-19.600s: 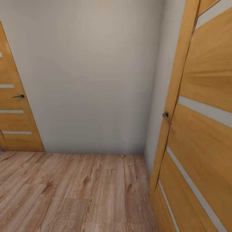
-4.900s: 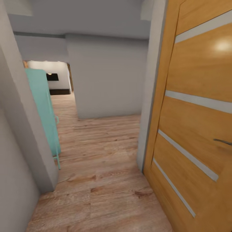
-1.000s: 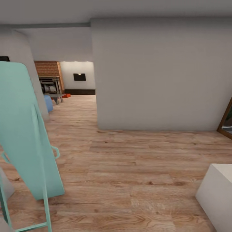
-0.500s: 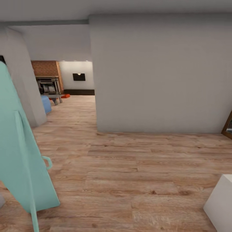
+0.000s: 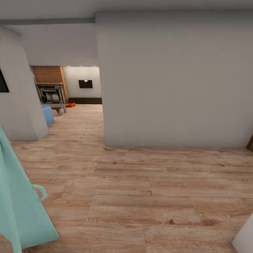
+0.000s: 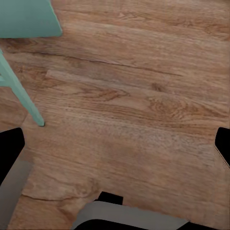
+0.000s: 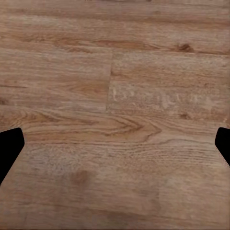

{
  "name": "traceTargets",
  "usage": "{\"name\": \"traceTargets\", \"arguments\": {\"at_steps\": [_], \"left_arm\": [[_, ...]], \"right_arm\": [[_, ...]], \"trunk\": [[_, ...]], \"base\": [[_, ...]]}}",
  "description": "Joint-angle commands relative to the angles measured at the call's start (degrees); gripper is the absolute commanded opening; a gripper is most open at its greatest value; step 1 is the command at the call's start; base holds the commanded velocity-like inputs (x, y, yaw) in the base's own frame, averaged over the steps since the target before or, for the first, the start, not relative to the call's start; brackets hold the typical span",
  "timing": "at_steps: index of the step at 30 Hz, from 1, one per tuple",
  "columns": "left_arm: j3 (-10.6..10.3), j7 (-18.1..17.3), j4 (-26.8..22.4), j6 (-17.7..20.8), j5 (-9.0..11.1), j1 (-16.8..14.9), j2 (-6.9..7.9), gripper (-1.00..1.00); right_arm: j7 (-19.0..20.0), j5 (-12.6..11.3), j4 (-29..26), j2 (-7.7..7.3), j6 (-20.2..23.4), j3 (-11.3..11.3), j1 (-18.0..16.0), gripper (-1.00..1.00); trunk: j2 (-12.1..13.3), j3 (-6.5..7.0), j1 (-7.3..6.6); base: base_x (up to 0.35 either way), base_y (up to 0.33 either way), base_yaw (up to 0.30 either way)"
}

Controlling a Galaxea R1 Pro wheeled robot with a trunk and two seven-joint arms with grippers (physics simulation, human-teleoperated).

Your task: Move the two storage containers from the living room to the garage. In the garage, place one container on the floor and stack the other container on top of it (either order is fine).

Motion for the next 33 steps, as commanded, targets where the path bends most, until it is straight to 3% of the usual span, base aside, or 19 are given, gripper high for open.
{"name": "traceTargets", "arguments": {"at_steps": [1,33], "left_arm": [[0.4,0.1,0.2,-0.3,-0.4,-0.1,0.01,1.00],[0.4,0.0,-1.1,-0.3,-0.5,-0.1,-0.07,1.00]], "right_arm": [[0.1,0.3,-0.1,0.00,-0.1,-0.1,0.0,1.00],[-0.1,0.3,-0.1,0.00,-0.2,-0.1,0.0,1.00]], "trunk": [[0.0,-0.05,0.04],[0.0,-0.05,0.04]], "base": [[0.325,0.000,0.000],[0.327,0.000,0.000]]}}
